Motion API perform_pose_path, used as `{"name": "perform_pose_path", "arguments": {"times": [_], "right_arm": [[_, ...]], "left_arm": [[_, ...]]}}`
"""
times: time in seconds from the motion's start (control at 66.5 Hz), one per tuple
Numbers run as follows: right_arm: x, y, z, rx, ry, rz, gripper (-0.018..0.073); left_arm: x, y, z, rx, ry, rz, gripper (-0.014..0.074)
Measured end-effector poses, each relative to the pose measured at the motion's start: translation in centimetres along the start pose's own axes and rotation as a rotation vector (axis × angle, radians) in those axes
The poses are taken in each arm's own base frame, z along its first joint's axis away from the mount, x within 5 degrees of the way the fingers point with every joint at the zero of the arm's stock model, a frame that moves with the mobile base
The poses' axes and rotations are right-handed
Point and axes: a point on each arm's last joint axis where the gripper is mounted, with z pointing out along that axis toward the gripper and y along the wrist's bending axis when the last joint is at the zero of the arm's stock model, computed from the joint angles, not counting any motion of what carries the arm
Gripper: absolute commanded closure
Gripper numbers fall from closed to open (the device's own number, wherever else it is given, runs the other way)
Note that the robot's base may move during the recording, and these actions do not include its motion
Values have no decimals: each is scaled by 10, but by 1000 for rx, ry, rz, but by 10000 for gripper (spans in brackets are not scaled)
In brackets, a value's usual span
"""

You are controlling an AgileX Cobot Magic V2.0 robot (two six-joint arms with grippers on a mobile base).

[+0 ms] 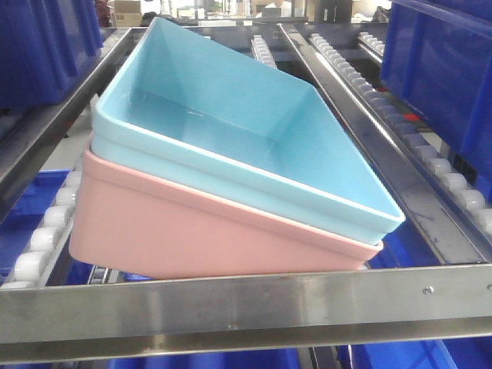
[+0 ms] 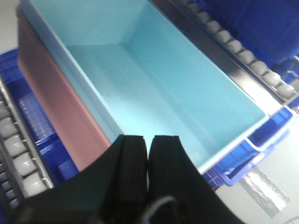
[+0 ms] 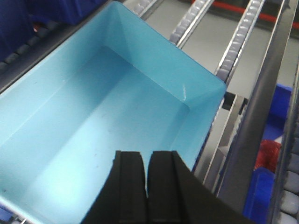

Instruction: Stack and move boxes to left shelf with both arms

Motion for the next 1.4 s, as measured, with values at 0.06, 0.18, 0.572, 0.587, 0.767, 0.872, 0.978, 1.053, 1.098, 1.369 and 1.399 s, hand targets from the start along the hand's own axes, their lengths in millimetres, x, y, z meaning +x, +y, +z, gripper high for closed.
{"name": "perform_pose_path", "arguments": {"times": [0.06, 0.18, 0.572, 0.587, 0.767, 0.872, 0.978, 1.053, 1.098, 1.369, 1.399], "right_arm": [[12, 1, -10, -14, -28, -2, 506], [38, 5, -24, -48, -81, -6, 506], [50, 8, -30, -80, -138, -10, 506], [50, 8, -30, -80, -138, -10, 506], [50, 8, -30, -80, -138, -10, 506], [50, 8, -30, -80, -138, -10, 506], [50, 8, -30, -80, -138, -10, 506], [50, 8, -30, -80, -138, -10, 506], [50, 8, -30, -80, -138, -10, 506], [50, 8, -30, -80, -138, -10, 506], [50, 8, -30, -80, -138, -10, 506]], "left_arm": [[10, -2, -2, 25, -8, 13, 599], [22, -3, -2, 49, -12, 28, 599], [24, -4, 1, 57, -12, 36, 599], [24, -4, 1, 56, -12, 36, 599], [27, -5, 8, 55, 14, 42, 599], [29, -7, 14, 53, 37, 49, 599], [30, -8, 16, 67, 37, 41, 599], [29, -13, 16, 120, 30, 51, 599], [29, -16, 14, 157, 26, 72, 599], [54, -9, -24, 233, -145, 153, 599], [62, -5, -29, 219, -159, 147, 599]]}}
